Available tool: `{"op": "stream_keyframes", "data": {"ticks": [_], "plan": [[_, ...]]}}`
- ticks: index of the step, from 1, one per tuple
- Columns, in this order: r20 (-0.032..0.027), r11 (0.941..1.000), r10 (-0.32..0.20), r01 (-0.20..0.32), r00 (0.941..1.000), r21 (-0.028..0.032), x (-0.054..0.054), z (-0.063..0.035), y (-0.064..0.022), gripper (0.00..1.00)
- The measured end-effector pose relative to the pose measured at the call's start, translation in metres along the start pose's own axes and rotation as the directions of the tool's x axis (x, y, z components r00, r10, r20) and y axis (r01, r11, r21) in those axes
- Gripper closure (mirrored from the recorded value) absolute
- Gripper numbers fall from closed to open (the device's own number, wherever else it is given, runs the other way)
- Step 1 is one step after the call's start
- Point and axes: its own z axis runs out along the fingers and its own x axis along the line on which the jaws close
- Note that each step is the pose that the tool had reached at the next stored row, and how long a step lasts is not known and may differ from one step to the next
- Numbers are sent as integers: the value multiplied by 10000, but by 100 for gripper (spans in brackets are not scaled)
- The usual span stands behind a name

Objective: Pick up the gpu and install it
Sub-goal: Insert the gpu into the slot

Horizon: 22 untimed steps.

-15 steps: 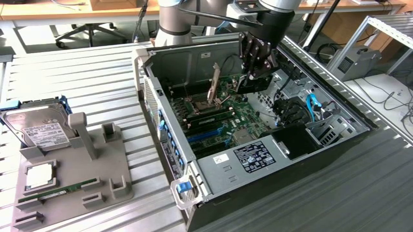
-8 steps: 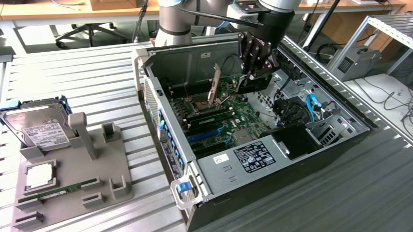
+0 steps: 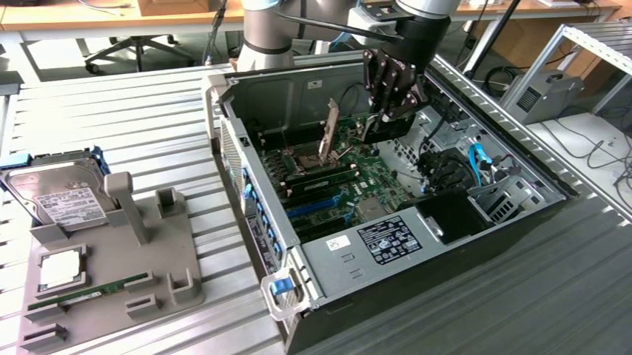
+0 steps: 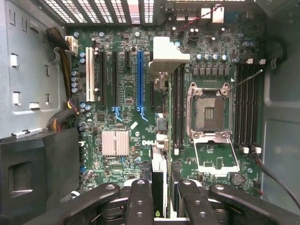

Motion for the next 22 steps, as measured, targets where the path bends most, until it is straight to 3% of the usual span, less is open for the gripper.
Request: {"op": "stream_keyframes", "data": {"ticks": [16, 19, 22], "plan": [[-13, 9969, -791, 791, 9969, 5, -12, 0, -1, 74], [-9, 9977, -684, 684, 9977, 5, -12, 0, 0, 74], [-1, 9999, -164, 164, 9999, 1, -17, 1, -1, 74]]}}
